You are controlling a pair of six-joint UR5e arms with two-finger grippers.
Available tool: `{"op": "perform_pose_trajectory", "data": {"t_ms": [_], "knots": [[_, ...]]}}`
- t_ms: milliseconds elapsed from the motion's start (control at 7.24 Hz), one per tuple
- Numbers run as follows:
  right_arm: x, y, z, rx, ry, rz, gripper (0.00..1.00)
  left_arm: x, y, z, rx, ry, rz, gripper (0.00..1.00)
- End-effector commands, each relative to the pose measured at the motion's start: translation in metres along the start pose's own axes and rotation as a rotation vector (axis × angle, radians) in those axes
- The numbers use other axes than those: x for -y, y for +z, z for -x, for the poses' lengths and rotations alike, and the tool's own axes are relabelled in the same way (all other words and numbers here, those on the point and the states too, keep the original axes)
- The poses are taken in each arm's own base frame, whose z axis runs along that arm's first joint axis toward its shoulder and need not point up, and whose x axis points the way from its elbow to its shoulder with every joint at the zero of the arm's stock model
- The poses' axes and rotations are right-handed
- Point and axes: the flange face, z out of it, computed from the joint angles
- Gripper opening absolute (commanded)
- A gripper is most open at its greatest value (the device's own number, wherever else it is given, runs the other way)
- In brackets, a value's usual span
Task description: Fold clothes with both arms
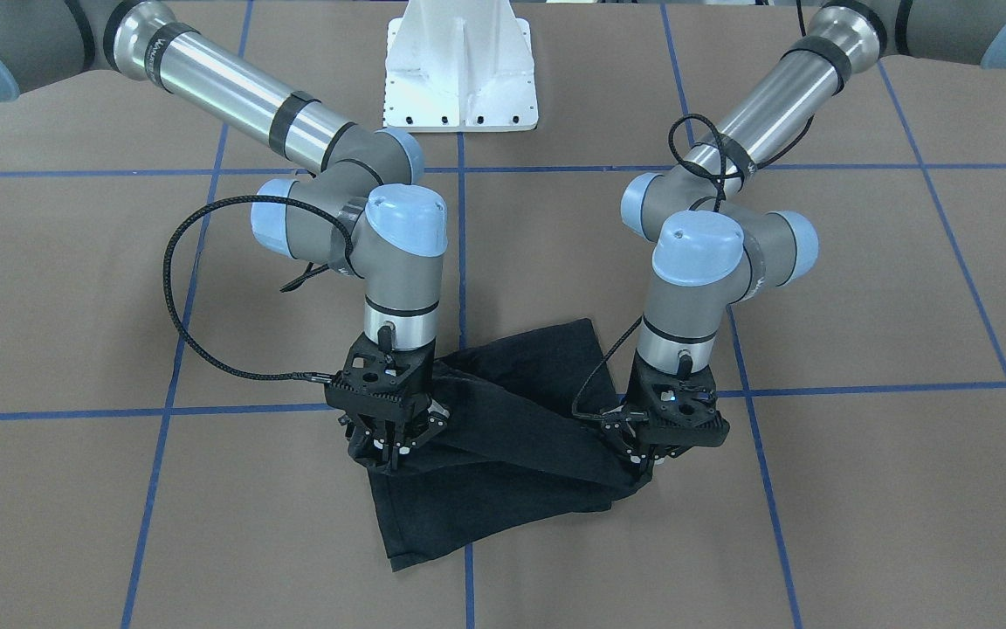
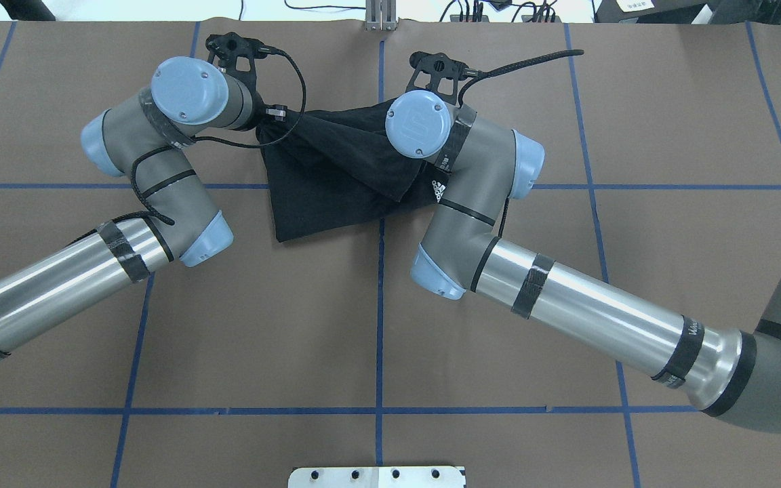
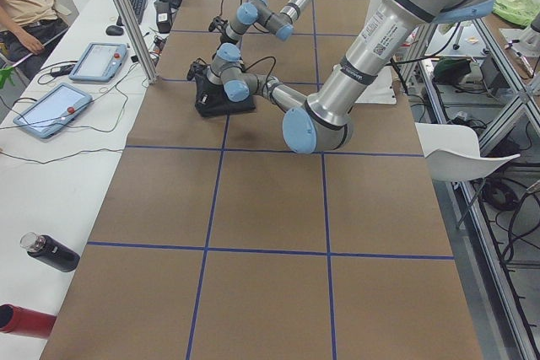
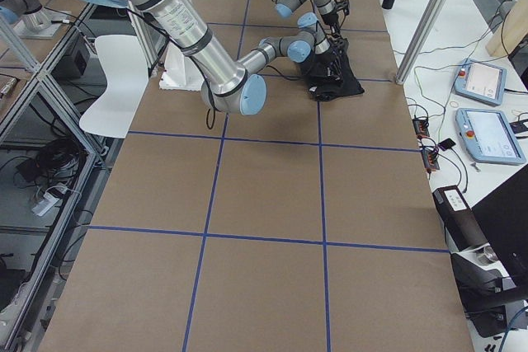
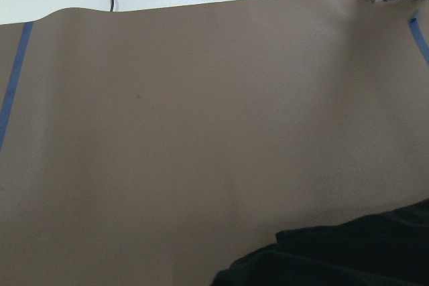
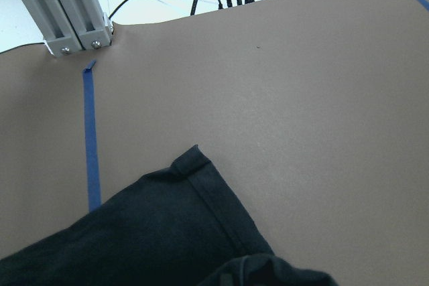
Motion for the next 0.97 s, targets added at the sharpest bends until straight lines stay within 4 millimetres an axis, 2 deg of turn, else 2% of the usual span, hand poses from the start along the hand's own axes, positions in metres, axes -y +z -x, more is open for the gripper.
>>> {"op": "perform_pose_trajectory", "data": {"t_ms": [0, 138, 276, 415, 553, 691, 829], "knots": [[0.015, -0.007, 0.005, 0.021, -0.014, 0.006, 1.00, 0.003, -0.010, 0.005, -0.066, 0.001, -0.046, 1.00], [0.041, -0.028, 0.019, 0.072, -0.056, 0.058, 1.00, 0.011, -0.029, 0.025, -0.094, 0.013, -0.057, 1.00], [0.041, -0.044, 0.028, 0.102, -0.059, 0.084, 1.00, 0.013, -0.045, 0.062, -0.138, 0.089, -0.010, 1.00], [0.024, -0.051, 0.034, 0.116, -0.058, 0.096, 1.00, 0.013, -0.063, 0.101, -0.145, 0.175, -0.009, 1.00], [-0.012, -0.057, 0.046, 0.109, -0.078, 0.122, 0.98, 0.006, -0.067, 0.124, -0.128, 0.201, -0.011, 1.00], [-0.041, -0.064, 0.055, 0.084, -0.091, 0.127, 0.71, 0.005, -0.067, 0.126, -0.129, 0.201, -0.012, 1.00], [-0.067, -0.072, 0.066, 0.045, -0.094, 0.134, 0.11, 0.005, -0.067, 0.126, -0.129, 0.200, -0.012, 1.00]]}}
